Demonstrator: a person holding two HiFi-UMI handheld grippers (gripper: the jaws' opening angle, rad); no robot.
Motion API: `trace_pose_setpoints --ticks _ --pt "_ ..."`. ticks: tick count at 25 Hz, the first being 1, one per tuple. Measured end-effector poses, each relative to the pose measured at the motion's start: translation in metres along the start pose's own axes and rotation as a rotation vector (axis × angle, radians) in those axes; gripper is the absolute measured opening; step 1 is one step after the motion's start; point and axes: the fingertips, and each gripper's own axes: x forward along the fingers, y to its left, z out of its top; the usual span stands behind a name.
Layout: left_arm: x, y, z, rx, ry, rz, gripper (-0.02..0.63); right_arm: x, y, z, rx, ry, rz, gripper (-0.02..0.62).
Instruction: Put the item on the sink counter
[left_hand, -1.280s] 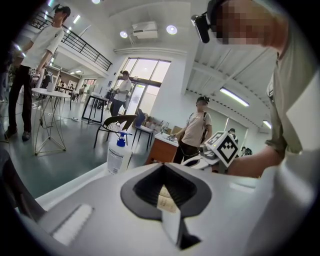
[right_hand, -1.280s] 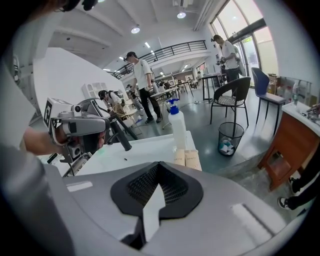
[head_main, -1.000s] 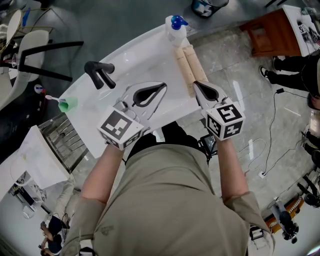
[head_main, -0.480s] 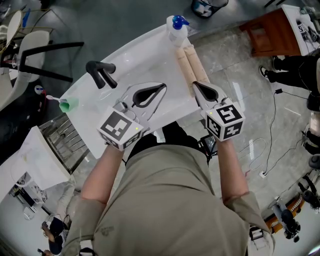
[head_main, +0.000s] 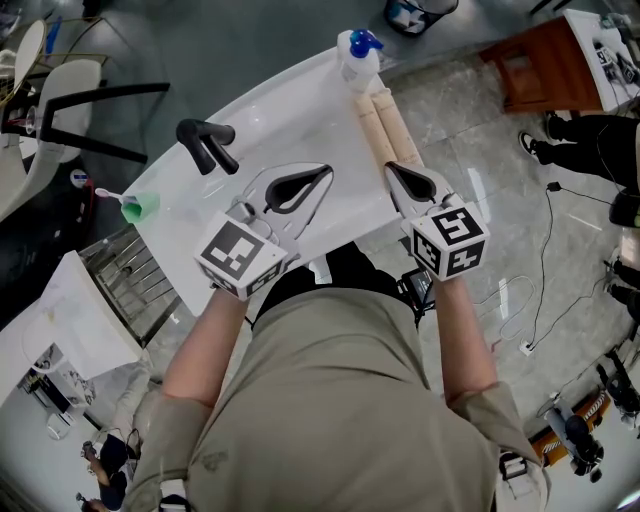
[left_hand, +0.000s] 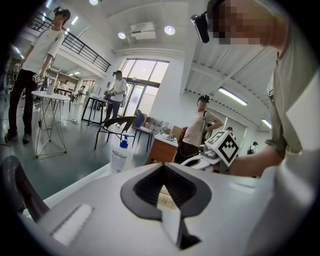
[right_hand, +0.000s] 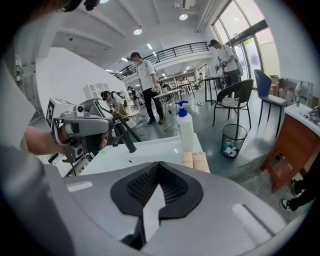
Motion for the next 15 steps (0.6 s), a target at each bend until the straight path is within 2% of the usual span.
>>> trace_pose_setpoints --ticks 15 --pt "-0.0029 0.0 0.001 -0.004 -0.006 0.008 0.005 0.0005 0.0047 0.0022 -0.007 -0.002 0.008 0.011"
